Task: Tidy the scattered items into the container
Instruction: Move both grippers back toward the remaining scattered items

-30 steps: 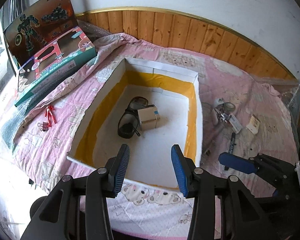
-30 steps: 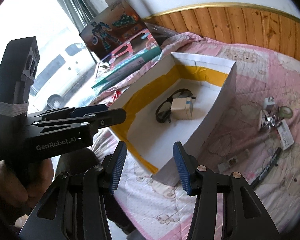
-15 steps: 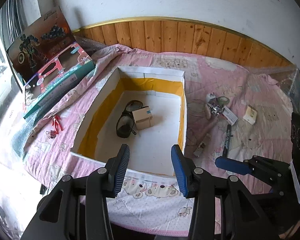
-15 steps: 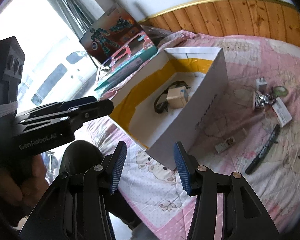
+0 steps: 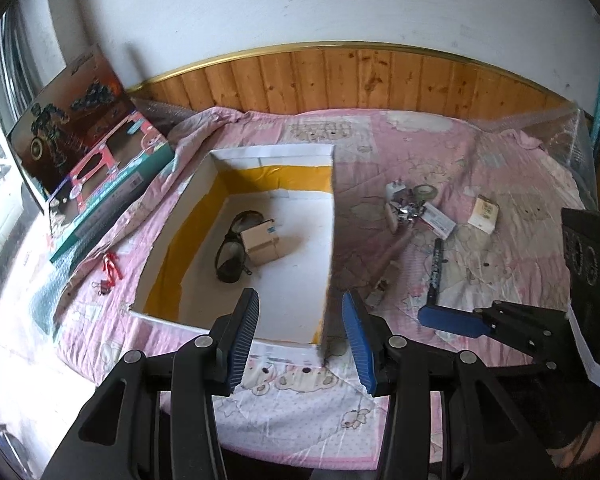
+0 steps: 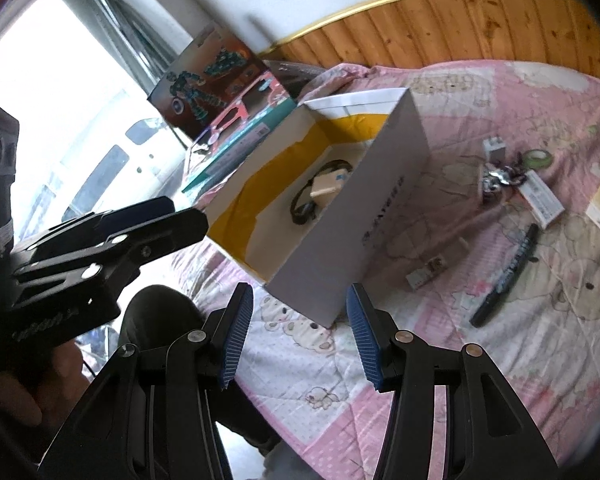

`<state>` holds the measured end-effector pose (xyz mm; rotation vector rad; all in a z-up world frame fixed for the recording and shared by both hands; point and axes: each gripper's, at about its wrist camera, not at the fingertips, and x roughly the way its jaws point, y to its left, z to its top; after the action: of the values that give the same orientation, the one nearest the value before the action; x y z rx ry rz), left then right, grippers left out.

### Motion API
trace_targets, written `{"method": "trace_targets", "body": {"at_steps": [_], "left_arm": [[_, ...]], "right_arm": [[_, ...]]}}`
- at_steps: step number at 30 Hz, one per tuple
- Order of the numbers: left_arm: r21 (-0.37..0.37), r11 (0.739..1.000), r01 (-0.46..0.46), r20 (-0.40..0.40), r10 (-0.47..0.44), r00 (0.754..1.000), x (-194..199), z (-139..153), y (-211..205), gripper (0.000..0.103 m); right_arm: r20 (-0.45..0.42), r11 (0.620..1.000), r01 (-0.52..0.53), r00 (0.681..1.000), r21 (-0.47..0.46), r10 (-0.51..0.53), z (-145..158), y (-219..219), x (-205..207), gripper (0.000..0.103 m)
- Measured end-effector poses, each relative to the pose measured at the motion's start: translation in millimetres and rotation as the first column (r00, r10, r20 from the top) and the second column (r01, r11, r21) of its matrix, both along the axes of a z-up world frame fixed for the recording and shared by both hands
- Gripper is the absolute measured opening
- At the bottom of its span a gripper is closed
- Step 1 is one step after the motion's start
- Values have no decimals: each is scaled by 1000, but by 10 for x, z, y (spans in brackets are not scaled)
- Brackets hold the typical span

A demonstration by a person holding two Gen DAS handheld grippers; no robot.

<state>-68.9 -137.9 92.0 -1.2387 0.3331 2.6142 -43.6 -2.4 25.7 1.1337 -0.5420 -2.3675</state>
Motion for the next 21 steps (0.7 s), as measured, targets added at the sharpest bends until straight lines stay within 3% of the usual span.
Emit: {"method": "trace_targets", "body": {"at_steps": [7, 14, 21], "left_arm": [[54, 997, 52, 65, -55, 996, 3, -124, 283, 48], [135, 985, 107, 148, -127, 981, -108, -388, 621, 48], [111, 983, 145, 235, -167, 958, -337, -917, 1008, 49]], "right_arm": [[55, 995, 94, 994, -14, -93, -161, 399, 100, 53], [144, 969, 247, 959, 8, -246, -410, 900, 99, 53], [223, 941, 336, 915, 33, -335, -685, 1238, 21, 54]]}}
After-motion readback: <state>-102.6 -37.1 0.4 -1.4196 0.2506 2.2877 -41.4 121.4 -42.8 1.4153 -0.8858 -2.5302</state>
